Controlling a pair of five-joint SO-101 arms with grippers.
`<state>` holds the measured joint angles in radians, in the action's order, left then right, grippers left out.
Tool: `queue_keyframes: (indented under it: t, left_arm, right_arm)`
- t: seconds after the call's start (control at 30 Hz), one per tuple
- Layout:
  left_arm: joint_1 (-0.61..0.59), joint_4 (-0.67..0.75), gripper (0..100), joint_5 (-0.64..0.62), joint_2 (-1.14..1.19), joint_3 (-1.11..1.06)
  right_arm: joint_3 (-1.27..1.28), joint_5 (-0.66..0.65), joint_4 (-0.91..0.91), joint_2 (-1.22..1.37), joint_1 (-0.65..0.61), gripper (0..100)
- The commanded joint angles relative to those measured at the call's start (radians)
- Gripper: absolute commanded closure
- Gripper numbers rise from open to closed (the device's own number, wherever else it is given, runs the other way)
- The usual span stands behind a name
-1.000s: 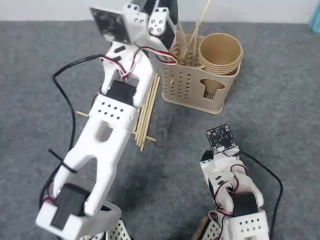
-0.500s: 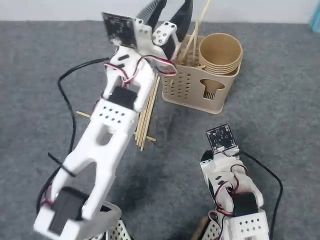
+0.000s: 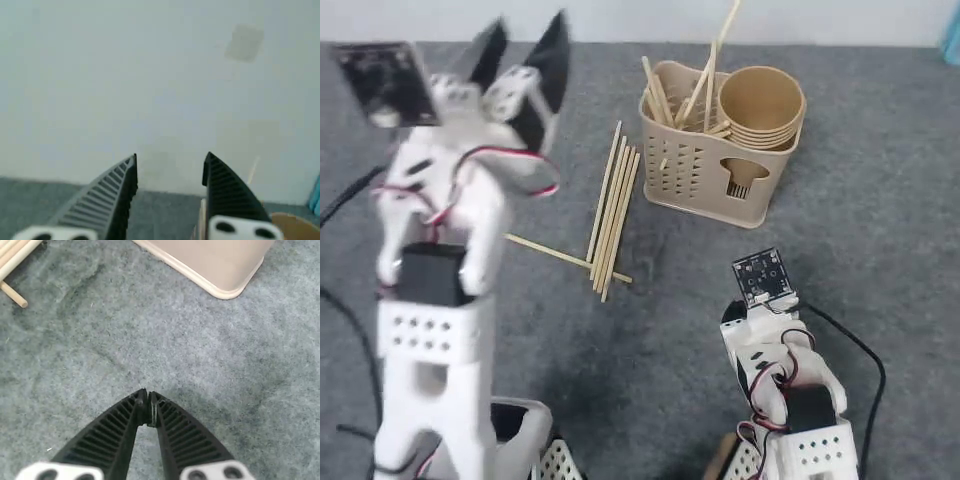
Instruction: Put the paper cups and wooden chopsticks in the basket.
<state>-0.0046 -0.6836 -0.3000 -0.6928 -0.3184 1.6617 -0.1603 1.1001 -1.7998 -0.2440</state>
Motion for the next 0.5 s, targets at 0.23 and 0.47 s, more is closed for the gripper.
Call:
queue_keyframes:
  t: [0.23, 0.47]
  left_arm:
    - [-0.324, -0.496, 79, -0.341, -0.055, -0.220]
    - [-0.407, -0.229, 79, -0.414, -0.055, -0.559]
  right_arm:
    - [0.021, -0.020, 0.001, -0.015, 0.008, 99.0]
    - [0.021, -0.020, 0.002, -0.015, 0.008, 99.0]
